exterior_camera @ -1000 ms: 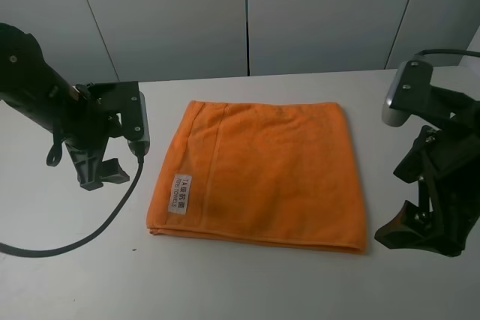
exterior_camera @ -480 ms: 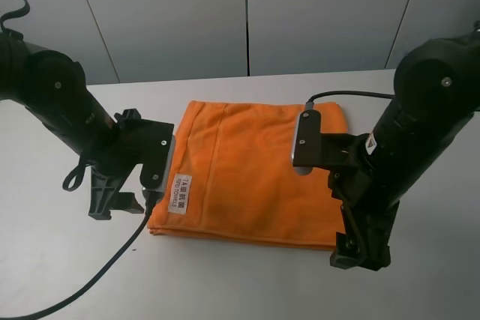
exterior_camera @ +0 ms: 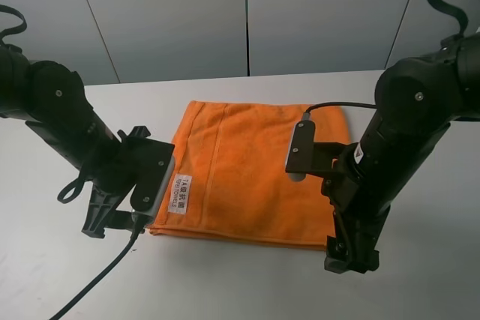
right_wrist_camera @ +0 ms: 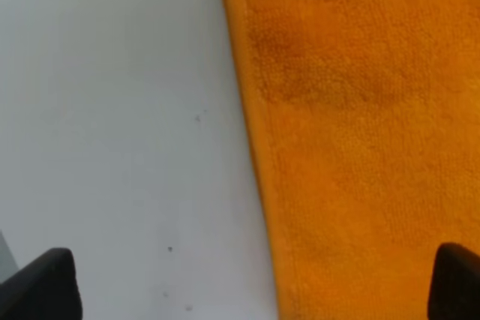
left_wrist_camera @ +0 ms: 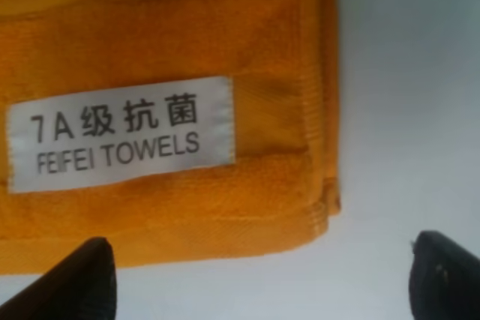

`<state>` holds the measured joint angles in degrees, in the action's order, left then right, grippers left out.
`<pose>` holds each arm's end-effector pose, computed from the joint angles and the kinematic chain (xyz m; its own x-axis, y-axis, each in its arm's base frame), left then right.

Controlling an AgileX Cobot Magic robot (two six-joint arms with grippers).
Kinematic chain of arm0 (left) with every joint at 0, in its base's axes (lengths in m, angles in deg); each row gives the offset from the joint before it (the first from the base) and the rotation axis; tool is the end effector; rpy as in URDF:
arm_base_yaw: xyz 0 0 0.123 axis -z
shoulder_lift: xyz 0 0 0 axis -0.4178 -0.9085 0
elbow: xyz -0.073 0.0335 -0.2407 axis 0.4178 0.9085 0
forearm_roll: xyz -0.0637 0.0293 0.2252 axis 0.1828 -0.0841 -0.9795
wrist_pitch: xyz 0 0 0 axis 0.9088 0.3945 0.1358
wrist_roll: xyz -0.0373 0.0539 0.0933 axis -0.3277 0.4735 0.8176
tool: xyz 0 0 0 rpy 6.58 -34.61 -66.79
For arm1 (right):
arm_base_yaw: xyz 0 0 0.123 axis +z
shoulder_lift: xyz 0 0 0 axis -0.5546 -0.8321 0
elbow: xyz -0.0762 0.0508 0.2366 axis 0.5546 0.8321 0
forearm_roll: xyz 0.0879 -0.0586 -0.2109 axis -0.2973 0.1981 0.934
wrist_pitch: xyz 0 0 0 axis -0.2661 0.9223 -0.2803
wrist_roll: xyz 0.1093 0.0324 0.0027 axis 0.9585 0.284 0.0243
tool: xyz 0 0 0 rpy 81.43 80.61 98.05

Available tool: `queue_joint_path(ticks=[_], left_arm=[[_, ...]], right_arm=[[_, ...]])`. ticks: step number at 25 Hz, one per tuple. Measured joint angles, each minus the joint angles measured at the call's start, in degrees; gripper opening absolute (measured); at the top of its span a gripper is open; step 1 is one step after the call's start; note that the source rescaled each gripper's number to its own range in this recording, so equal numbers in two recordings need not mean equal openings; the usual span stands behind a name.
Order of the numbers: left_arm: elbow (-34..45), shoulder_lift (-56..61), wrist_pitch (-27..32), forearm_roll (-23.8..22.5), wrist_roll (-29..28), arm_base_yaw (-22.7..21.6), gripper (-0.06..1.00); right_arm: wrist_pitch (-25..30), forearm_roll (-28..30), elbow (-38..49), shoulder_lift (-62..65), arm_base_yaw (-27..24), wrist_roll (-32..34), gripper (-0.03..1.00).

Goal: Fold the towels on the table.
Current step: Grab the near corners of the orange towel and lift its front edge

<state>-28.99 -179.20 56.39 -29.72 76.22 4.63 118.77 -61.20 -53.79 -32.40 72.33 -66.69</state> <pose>0.2308 -0.1444 0.0931 0.1739 0.9696 -0.1721 0.9779 -0.1494 0.1464 0.1710 0.1525 0.1007 -0.3002 -0.9497 -0.0898 -0.9531 0.2947 0.0694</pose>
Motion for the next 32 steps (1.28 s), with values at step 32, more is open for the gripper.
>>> queue_joint_path(ticks=[32], left_arm=[[2.15, -6.32, -6.59, 5.43, 0.65, 3.17, 1.0]], right_arm=[[-8.28, 22.09, 3.92, -5.63, 6.42, 14.73, 1.0]])
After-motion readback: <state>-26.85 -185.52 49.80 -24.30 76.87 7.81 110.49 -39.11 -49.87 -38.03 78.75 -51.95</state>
